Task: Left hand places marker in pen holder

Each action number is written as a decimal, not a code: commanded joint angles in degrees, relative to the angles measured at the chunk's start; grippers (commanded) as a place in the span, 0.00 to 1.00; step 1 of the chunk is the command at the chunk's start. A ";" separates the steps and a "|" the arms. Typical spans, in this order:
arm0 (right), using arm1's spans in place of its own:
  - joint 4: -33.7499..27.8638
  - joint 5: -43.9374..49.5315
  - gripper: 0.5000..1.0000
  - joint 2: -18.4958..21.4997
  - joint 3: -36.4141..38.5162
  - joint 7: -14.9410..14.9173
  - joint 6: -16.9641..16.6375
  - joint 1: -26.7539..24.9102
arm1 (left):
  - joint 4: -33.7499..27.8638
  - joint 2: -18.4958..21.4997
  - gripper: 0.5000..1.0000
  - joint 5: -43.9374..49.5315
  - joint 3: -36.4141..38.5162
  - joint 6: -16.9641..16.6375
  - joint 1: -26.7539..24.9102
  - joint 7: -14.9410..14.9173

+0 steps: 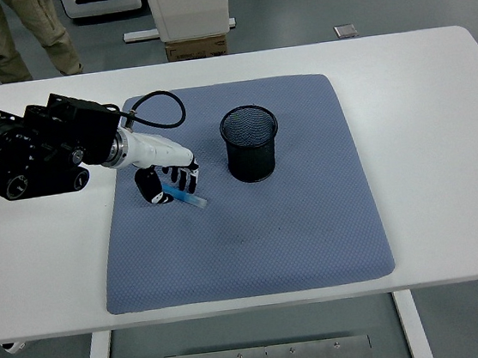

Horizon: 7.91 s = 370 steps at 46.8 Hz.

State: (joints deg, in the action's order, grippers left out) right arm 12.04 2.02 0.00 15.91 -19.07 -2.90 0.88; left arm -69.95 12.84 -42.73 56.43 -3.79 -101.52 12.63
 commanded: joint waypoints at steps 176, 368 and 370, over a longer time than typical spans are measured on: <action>0.00 0.00 1.00 0.00 0.00 -0.01 0.00 0.00 | 0.52 -0.19 0.00 -4.30 0.52 -2.19 2.12 -0.76; 0.00 0.00 1.00 0.00 0.00 -0.01 0.00 0.00 | 15.10 3.33 0.88 35.34 -26.46 6.60 3.08 3.37; 0.00 0.00 1.00 0.00 0.00 -0.01 0.00 0.00 | 16.16 3.59 0.98 35.52 -27.07 6.34 3.79 3.37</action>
State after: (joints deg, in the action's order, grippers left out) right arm 12.05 2.02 0.00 15.91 -19.06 -2.89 0.88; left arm -55.20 16.06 -7.47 30.10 2.89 -98.60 16.00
